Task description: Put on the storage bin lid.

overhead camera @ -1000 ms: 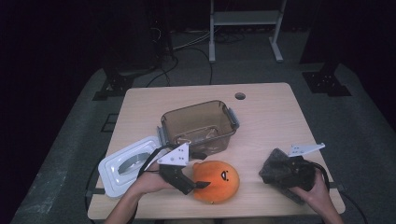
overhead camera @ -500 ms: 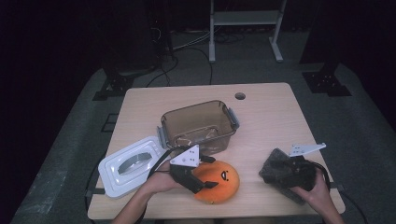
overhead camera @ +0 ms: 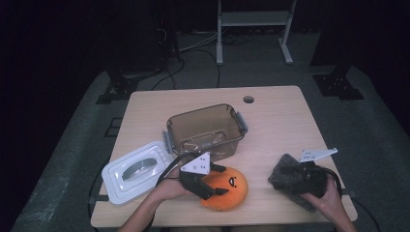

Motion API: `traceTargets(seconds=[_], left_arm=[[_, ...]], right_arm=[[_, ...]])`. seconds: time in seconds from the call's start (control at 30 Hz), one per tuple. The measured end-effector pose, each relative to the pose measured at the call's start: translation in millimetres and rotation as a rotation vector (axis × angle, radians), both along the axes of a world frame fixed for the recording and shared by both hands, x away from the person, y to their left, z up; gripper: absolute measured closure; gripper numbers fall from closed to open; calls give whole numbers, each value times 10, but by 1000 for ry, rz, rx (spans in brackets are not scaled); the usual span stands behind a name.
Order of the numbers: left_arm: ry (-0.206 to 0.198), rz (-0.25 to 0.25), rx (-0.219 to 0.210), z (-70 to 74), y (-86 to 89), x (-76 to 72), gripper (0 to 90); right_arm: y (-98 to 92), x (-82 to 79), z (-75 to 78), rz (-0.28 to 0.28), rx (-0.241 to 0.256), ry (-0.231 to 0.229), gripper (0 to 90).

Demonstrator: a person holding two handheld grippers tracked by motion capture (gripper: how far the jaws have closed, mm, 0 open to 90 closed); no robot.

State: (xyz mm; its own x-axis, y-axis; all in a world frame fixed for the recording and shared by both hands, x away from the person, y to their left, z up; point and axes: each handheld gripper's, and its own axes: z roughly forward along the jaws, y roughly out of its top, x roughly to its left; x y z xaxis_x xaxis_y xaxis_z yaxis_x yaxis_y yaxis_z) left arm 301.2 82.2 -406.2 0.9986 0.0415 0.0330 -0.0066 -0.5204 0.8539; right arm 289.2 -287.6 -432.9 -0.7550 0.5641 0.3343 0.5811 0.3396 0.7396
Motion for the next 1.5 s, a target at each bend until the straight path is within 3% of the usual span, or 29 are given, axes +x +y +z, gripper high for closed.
traceTargets(seconds=[0.47, 0.83, 1.2, 1.5], left_arm=[[11, 2, 18, -71, -5, 16, 413], [-6, 4, 30, -91, -31, -8, 534], [-10, 13, 16, -106, -29, -7, 680], [-9, 4, 4, -85, -21, -18, 734]], right_arm=[[2, -1, -8, -3, -3, 4, 186], [-6, 5, -16, -2, 1, 7, 186], [-2, 4, -15, 2, -2, 7, 186], [-2, 2, -17, 4, -1, 5, 186]])
